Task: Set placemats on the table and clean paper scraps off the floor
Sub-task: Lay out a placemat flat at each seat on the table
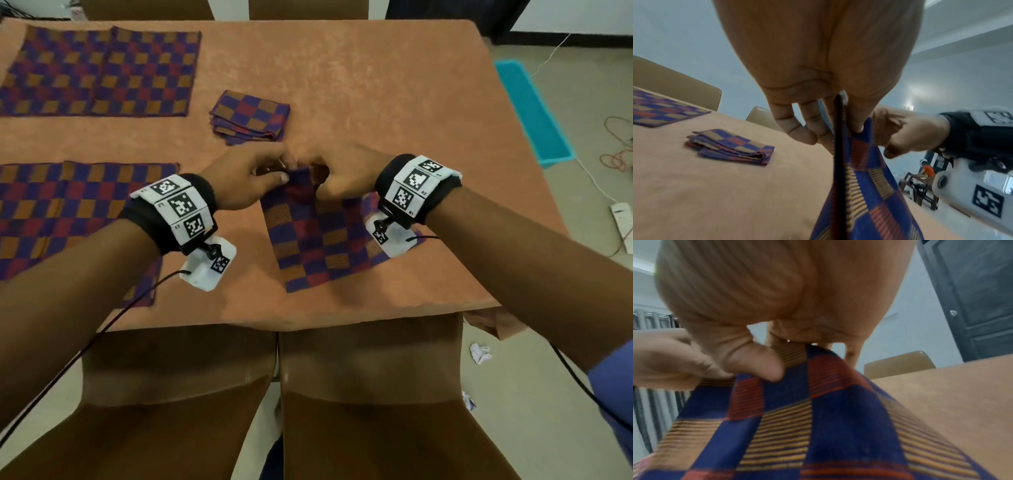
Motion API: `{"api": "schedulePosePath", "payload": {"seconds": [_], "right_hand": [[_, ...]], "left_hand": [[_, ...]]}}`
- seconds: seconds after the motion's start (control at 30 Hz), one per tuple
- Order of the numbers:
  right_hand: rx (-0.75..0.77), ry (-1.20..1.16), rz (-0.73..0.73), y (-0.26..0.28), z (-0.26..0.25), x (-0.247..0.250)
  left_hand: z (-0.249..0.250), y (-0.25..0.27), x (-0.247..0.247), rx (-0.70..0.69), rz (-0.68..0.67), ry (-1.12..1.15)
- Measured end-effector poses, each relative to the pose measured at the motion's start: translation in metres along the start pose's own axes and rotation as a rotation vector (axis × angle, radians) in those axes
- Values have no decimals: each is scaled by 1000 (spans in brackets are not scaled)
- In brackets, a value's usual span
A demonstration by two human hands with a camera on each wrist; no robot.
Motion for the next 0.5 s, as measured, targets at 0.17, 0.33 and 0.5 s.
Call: {"api": "schedulePosePath", "payload": {"seconds": [0.17, 0.33, 0.5], "right_hand": [[-171, 134, -37, 28, 14, 24], [-221, 64, 5, 64, 29, 34], [-202, -3, 115, 70, 42, 10]], "left_hand": [[17, 17, 29, 34, 45, -49], [8, 27, 64, 50, 216, -95], [2, 34, 87, 110, 325, -161]]}}
Point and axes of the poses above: each hand's wrist, its own y-axis away from the middle knuckle, its own x-axis out of the back of the hand, z = x × y, the point moved 5 cm from there along -y, towards the middle knuckle, and after that the axes turned 3 degrees about -x, right-handed, at the moved point
